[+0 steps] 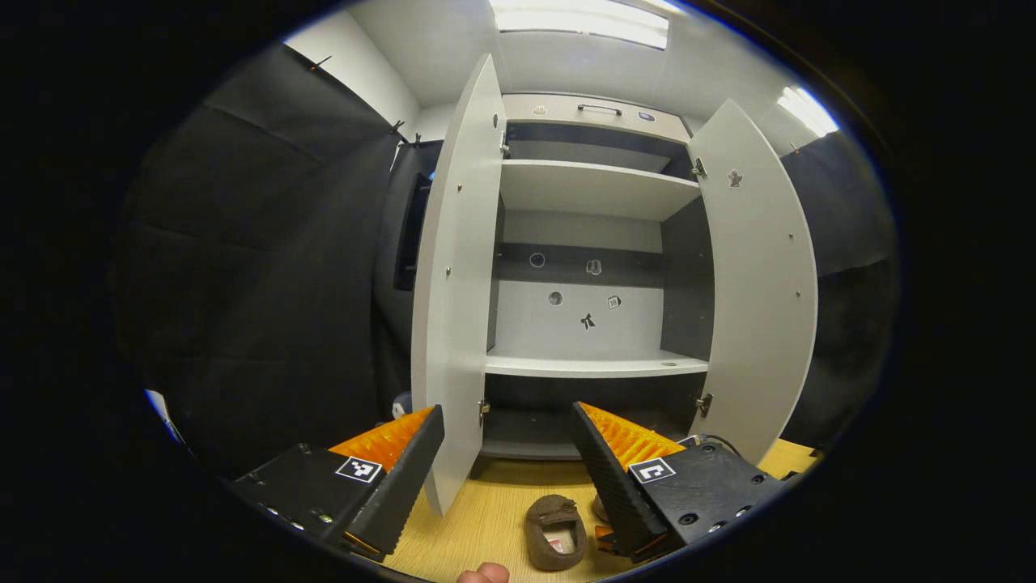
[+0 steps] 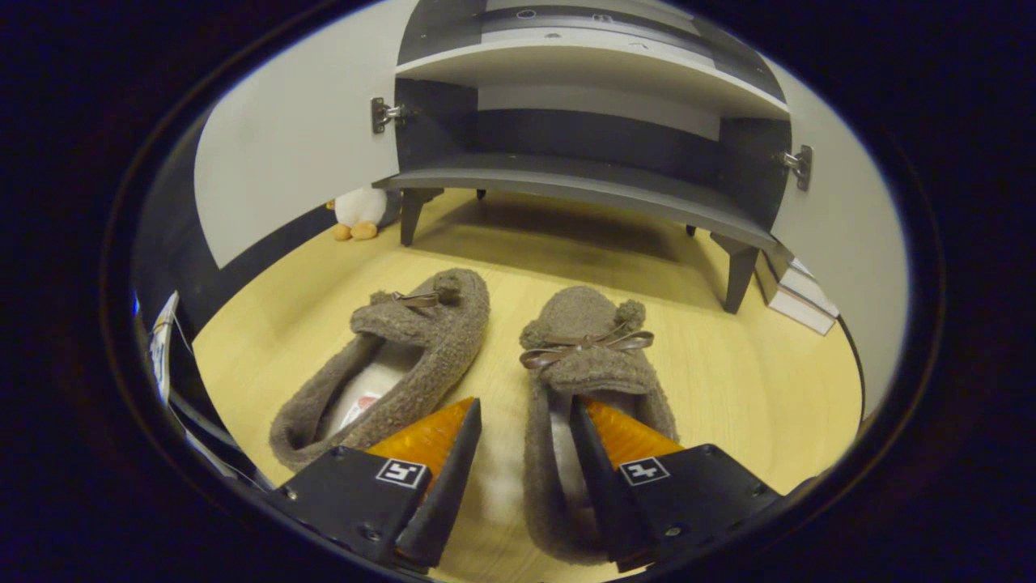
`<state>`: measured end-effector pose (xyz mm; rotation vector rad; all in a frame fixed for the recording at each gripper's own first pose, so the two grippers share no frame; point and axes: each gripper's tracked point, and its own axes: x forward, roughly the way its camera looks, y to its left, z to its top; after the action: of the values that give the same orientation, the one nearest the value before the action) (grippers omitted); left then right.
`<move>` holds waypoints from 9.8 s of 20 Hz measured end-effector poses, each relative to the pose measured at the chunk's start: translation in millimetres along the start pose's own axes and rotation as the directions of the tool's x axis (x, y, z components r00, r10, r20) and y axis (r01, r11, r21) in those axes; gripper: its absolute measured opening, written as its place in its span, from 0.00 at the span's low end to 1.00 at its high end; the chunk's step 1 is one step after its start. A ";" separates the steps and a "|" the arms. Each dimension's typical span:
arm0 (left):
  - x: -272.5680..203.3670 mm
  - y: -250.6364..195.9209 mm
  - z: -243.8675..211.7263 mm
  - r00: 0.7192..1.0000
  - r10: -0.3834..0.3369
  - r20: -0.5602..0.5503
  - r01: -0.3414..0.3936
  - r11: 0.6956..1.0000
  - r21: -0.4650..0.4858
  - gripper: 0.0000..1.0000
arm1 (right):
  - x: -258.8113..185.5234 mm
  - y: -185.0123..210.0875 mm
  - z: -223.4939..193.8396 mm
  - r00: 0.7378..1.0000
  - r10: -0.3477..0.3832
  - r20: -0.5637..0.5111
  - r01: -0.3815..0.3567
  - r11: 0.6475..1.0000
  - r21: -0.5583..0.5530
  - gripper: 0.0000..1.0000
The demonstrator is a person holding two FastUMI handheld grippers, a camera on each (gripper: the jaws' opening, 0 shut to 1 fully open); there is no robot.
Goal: Grab one shoe with the right hand and put it into the shoe cabinet, grab the other shoe with the left hand and put it into the shoe cabinet; then close the right door with the right hand and the left door with the left hand.
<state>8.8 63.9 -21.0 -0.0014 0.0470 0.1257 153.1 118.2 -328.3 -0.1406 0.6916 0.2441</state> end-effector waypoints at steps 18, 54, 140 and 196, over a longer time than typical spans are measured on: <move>2.8 -24.8 -11.7 0.998 -0.055 -0.020 0.055 0.998 -0.003 0.95 | -69.9 -35.1 93.5 0.944 -0.038 0.327 0.061 0.996 -0.062 0.06; 10.7 -4.4 -30.3 0.999 -0.025 -0.045 0.024 0.999 -0.031 0.95 | -68.9 -94.5 431.4 0.945 -0.173 0.279 0.225 0.960 -0.168 0.62; 146.7 -104.6 -7.2 0.957 -0.188 -0.222 0.164 0.979 -0.121 0.00 | -227.4 -91.4 85.3 0.841 -0.165 0.515 0.131 0.986 0.102 0.91; -11.8 -118.8 -17.4 0.980 -0.199 -0.027 0.201 0.978 0.057 0.93 | -271.5 -104.9 62.9 0.826 -0.190 0.530 0.123 0.980 0.159 0.92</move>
<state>11.2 -55.5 -38.0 0.0519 0.0714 -0.0771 17.9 -17.3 -100.2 -0.0089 0.1201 0.0736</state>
